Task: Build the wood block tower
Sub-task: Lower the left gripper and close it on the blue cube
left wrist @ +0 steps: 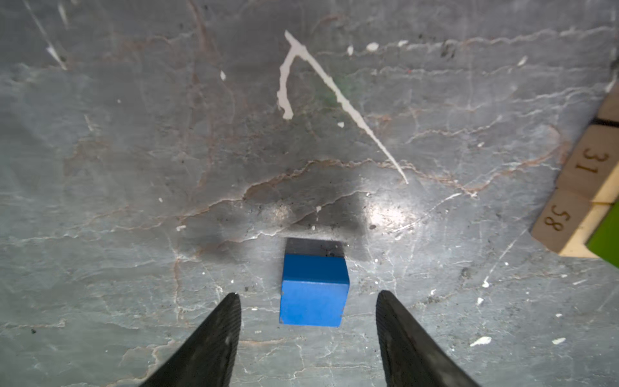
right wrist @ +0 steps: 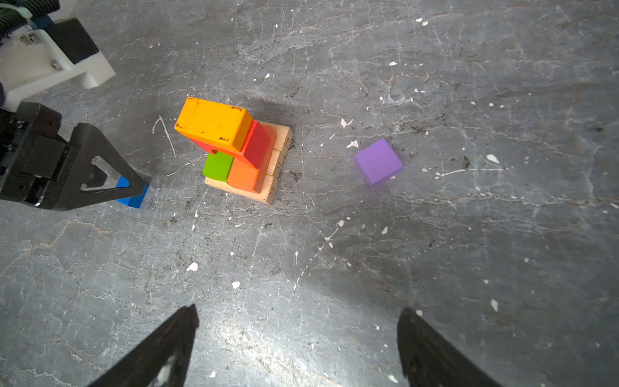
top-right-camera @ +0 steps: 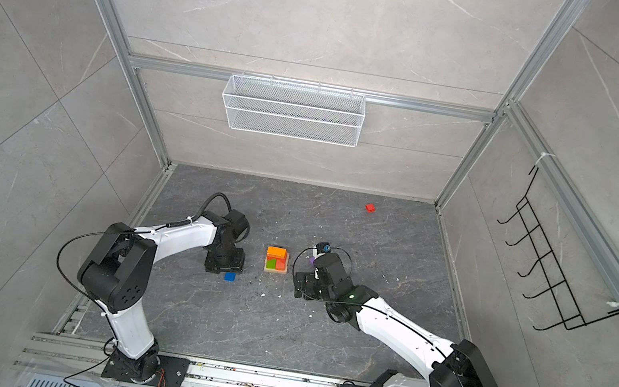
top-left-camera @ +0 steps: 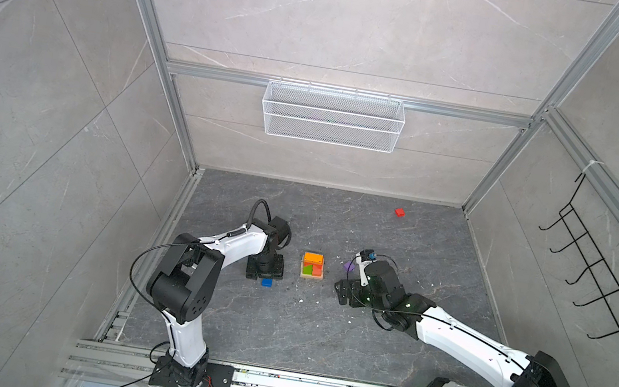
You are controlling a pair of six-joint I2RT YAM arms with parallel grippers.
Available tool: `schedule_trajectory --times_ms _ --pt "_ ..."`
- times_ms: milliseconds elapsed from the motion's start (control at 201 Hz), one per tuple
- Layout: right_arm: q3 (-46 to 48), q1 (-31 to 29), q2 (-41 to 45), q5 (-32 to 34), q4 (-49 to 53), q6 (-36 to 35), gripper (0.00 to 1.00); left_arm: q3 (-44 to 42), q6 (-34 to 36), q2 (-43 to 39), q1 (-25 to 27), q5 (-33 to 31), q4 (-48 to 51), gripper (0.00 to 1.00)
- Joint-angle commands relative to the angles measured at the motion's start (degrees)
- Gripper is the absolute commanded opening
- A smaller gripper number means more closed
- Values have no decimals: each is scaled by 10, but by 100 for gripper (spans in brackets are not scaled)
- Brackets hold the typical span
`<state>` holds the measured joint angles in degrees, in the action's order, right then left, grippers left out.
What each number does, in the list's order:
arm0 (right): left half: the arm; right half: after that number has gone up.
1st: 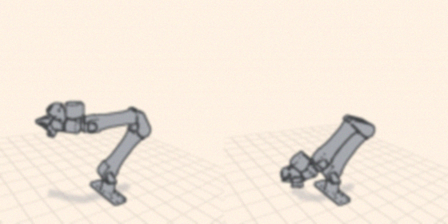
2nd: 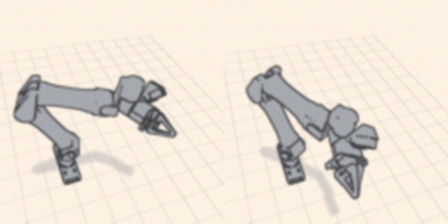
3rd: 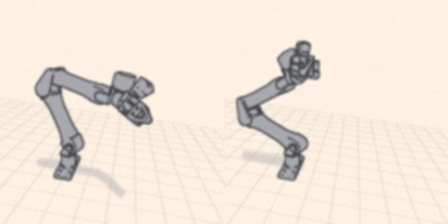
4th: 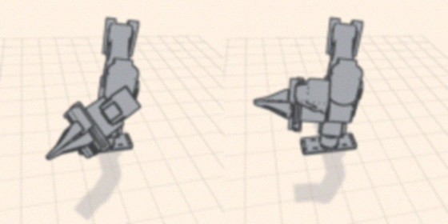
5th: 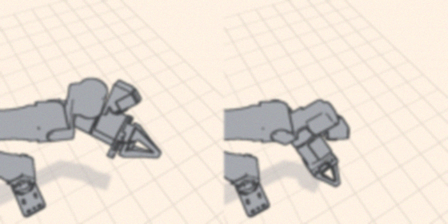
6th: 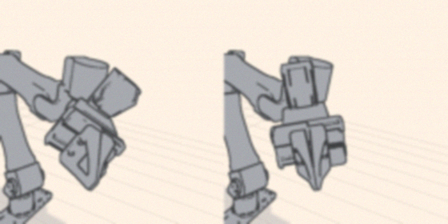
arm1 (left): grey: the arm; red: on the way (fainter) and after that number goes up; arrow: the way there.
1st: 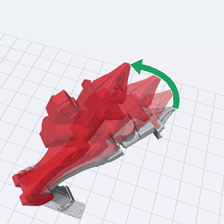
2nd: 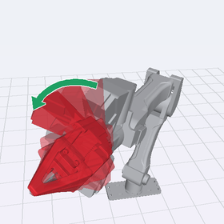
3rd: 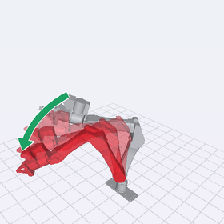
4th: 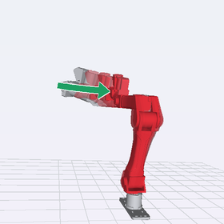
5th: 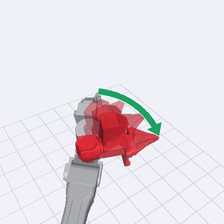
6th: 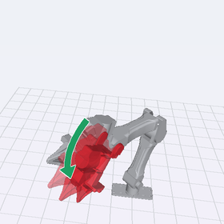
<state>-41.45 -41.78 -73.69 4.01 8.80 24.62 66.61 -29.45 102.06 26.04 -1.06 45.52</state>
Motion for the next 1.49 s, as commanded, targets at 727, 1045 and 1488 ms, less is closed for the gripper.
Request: schedule_trajectory --times_ms 727,1045,1488 --pt "-22 -3 -4 3 2 4 93 -4 8 29 -4 14 1 37" --pt "-19 -3 1 3 2 6 92 6 2 13 -2 20 16 20" --pt "-18 -3 0 6 3 8 92 82 10 -19 12 20 72 20"
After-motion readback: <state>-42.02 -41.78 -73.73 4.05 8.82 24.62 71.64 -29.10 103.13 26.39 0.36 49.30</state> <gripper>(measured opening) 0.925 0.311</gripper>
